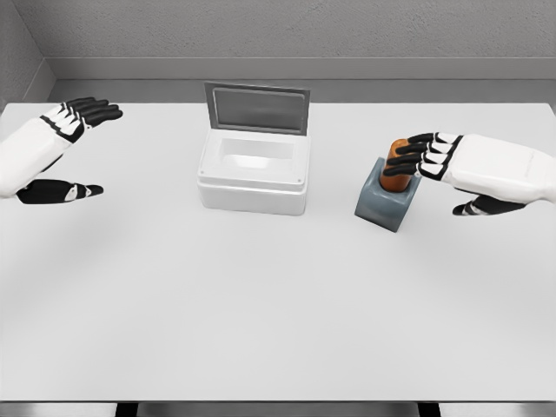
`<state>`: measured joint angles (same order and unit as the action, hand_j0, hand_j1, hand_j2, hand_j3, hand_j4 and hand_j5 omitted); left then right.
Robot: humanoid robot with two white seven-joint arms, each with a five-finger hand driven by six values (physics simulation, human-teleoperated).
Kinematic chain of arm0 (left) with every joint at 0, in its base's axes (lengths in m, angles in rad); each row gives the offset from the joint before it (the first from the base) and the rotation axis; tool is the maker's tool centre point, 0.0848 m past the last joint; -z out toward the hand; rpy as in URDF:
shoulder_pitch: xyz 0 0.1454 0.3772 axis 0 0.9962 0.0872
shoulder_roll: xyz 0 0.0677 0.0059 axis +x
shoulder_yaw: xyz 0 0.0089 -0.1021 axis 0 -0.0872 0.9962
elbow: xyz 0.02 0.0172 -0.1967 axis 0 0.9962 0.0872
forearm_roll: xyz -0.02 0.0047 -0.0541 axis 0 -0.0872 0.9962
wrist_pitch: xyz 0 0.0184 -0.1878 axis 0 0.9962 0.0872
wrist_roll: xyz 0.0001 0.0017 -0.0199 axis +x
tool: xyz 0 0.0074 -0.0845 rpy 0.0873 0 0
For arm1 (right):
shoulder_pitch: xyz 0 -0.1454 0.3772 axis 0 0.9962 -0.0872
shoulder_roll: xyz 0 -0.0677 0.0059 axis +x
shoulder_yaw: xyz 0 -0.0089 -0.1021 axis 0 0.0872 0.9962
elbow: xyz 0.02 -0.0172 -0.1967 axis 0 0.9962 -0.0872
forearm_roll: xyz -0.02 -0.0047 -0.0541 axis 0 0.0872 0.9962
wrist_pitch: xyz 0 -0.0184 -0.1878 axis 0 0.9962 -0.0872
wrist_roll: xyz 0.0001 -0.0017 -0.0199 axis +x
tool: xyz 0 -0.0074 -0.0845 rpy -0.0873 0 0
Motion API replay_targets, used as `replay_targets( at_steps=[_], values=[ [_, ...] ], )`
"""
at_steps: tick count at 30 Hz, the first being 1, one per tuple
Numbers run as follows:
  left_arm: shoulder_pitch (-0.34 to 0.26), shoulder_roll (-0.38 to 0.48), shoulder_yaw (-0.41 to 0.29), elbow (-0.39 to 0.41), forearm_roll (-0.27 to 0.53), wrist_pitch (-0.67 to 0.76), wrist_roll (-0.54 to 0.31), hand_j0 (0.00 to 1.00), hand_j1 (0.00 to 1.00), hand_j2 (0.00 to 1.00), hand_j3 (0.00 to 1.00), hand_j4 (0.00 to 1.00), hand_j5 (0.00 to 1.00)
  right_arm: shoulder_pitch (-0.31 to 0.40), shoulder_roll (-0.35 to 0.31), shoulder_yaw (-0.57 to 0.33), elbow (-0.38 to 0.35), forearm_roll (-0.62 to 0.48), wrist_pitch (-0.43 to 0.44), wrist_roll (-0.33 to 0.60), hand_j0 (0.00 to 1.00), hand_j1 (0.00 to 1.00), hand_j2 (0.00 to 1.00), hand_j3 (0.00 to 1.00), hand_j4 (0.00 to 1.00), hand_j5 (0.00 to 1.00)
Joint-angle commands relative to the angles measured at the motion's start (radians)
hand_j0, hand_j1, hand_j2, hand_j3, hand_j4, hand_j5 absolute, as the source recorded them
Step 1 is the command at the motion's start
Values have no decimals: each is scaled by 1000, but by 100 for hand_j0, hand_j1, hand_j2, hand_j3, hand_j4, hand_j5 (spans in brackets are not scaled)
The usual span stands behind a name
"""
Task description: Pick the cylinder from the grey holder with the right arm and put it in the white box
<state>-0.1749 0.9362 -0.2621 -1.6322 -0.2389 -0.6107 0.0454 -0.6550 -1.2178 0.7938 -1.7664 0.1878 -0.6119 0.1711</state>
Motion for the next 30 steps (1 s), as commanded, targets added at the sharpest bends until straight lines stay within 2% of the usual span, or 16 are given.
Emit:
replay_targets(
  at_steps=[1, 6, 10, 11, 13, 14, 15, 16, 17, 19, 21, 23, 25, 26, 28, 30],
  values=[
    [0, -2, 0, -11, 7, 0, 1, 100, 100, 100, 100, 100, 100, 0, -3, 2, -1, -7, 1, -5, 100, 100, 100, 100, 100, 100],
    [6, -16, -3, -28, 7, 0, 1, 100, 100, 100, 100, 100, 100, -2, 3, -2, 1, -16, 1, -7, 100, 100, 100, 100, 100, 100],
    [8, -16, -5, -49, 4, 0, 1, 100, 100, 100, 100, 100, 100, -69, -11, -7, 2, -30, 1, 10, 100, 100, 100, 100, 100, 100],
    [8, -16, -5, -44, 6, 0, 1, 100, 100, 100, 100, 100, 100, -113, -8, -7, 2, -33, 1, 53, 100, 100, 100, 100, 100, 100],
    [8, -16, -5, -41, 4, 0, 1, 100, 100, 100, 100, 100, 100, -163, 27, -7, 2, -88, 1, 274, 100, 100, 100, 100, 100, 100],
    [8, -16, -6, -41, 3, 0, 1, 100, 100, 100, 100, 100, 100, -195, 83, -10, 18, -99, 1, 395, 100, 100, 100, 100, 100, 100],
    [9, -16, -8, -40, 10, 0, 2, 100, 100, 100, 100, 100, 100, -207, 132, -10, 61, -103, 1, 440, 100, 100, 100, 100, 100, 100],
    [9, -19, -9, -32, 26, 0, 2, 100, 100, 100, 100, 100, 100, -209, 172, -10, 100, -100, 1, 440, 100, 100, 100, 100, 100, 100],
    [9, -19, -31, -17, 81, 0, 2, 100, 100, 100, 100, 100, 100, -225, 201, -5, 119, -96, 1, 440, 100, 100, 100, 100, 100, 100],
    [6, -19, -86, -8, 275, 0, -1, 100, 100, 100, 100, 100, 100, -264, 231, -5, 157, -91, 1, 440, 100, 100, 100, 100, 100, 100],
    [5, -19, -138, -8, 418, 0, -24, 100, 100, 100, 100, 100, 100, -302, 233, -5, 160, -91, 1, 440, 100, 100, 100, 100, 100, 100],
    [-8, -20, -210, -9, 596, 0, -45, 100, 100, 100, 100, 100, 100, -324, 233, -4, 179, -77, 1, 440, 100, 100, 100, 100, 100, 100],
    [-24, -56, -220, -17, 746, 0, -114, 100, 100, 100, 100, 100, 100, -324, 244, 1, 212, -33, 1, 440, 100, 100, 100, 100, 100, 100],
    [-54, -74, -226, -17, 840, 57, -168, 100, 100, 100, 100, 100, 100, -324, 267, 4, 238, -10, 1, 440, 100, 100, 100, 100, 100, 100],
    [-124, -145, -227, -8, 978, 270, -196, 100, 100, 100, 100, 100, 100, -324, 323, 7, 298, 65, 1, 440, 100, 100, 100, 100, 100, 100],
    [-146, -189, -227, 14, 1014, 355, -196, 100, 100, 100, 100, 100, 100, -324, 342, 28, 326, 102, 1, 440, 100, 100, 100, 100, 100, 100]
  ],
)
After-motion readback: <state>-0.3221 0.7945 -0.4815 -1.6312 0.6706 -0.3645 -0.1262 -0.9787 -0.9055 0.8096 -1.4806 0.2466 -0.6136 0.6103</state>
